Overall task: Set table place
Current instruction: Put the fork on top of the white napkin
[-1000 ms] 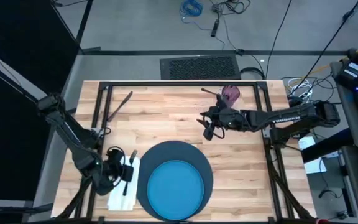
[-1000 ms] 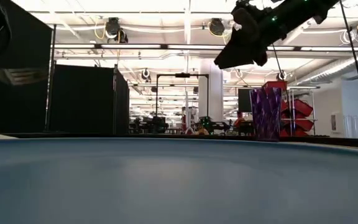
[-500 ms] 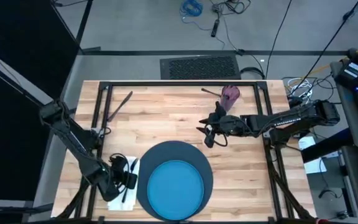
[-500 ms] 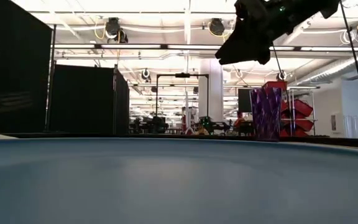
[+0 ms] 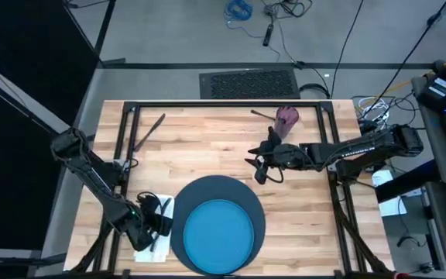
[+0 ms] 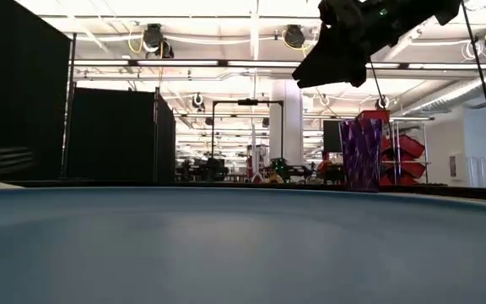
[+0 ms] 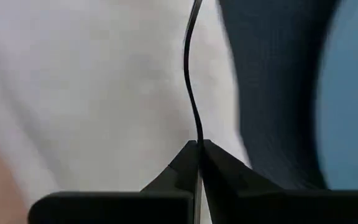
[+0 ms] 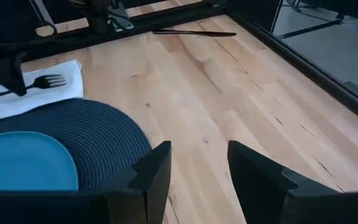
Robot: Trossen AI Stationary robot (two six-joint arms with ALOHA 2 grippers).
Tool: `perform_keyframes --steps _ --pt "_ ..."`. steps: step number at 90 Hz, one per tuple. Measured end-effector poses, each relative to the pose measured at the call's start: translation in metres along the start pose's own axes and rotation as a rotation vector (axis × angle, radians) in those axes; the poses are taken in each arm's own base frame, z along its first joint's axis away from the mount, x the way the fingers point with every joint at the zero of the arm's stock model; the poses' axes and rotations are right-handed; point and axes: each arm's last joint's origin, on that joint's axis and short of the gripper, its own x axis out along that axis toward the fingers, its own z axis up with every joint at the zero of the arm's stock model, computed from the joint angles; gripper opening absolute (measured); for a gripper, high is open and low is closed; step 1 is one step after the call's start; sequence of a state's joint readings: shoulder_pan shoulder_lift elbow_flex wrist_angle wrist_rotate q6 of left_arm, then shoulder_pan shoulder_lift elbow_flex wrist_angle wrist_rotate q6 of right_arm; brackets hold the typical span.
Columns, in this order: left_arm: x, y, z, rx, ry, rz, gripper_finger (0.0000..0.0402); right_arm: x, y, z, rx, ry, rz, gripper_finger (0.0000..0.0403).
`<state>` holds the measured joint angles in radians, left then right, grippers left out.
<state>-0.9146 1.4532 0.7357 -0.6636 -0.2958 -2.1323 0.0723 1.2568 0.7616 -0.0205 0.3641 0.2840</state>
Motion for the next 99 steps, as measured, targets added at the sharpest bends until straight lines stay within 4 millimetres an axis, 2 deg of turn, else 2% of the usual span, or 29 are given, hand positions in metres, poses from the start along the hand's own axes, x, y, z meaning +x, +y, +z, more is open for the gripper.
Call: perform_keyframes --steps 54,63,84,99 --pt "0.0004 0.0032 0.0019 0.033 0.012 0.05 0.0004 0.0 0.0001 0.0002 0.005 -0.002 0.001 0.0144" --pt "0.0004 0.003 0.0018 0.05 0.014 0.049 0.0025 0.0 0.0 0.0002 0.004 -0.002 0.0 0.0144" --pt "0.0003 0.0034 0.0019 0.03 0.015 0.054 0.0101 0.0 0.0001 0.0002 0.005 -0.002 0.001 0.0144" --pt "-0.0023 0.0086 0.0065 0.072 -0.014 0.103 0.0113 0.0 0.0001 0.0001 0.005 -0.001 0.001 0.0144"
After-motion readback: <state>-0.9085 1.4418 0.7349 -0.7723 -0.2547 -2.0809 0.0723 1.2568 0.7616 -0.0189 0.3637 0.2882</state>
